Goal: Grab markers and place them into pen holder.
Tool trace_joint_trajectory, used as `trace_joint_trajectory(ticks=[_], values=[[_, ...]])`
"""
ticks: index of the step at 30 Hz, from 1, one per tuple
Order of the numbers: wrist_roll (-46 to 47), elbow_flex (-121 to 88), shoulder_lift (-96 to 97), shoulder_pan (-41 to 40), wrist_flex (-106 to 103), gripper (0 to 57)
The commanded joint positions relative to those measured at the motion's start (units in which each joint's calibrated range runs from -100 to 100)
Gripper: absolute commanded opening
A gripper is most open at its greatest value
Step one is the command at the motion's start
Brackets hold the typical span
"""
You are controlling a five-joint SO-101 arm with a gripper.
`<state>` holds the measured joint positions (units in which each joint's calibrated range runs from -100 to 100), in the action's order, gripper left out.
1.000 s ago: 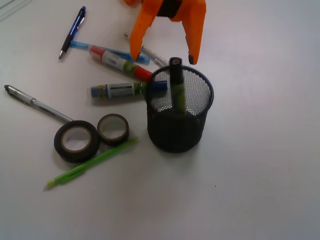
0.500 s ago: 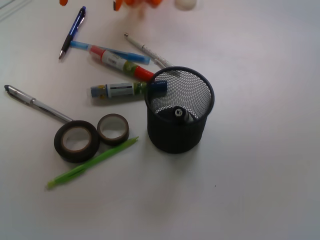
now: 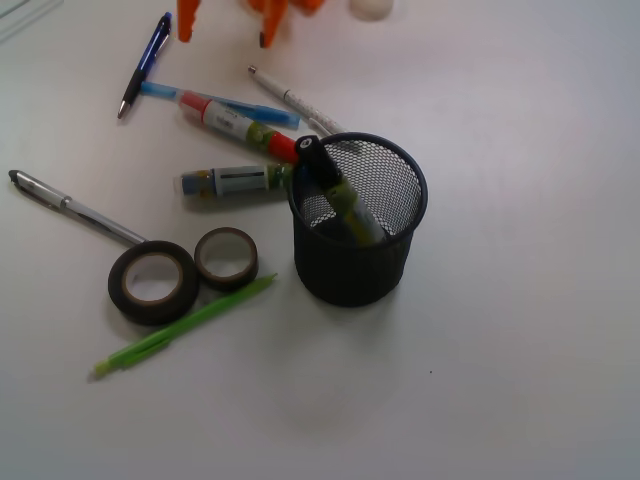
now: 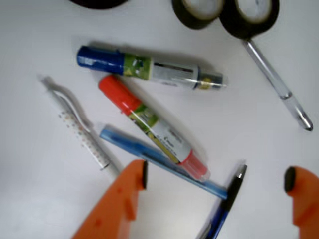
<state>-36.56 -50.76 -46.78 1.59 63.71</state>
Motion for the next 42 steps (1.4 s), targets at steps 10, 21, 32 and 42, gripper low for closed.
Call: trace_joint_trajectory(ticks=[10, 21, 32, 42], values=[[3.61, 4.21, 21.66, -5.37, -2.12, 33.4], [4.98, 18.61, 40.87, -4.84, 0.41, 33.2], [2.98, 20.24, 48.77, -3.72, -3.35, 33.1], [2.49, 20.15, 52.09, -3.65, -8.51, 31.6]])
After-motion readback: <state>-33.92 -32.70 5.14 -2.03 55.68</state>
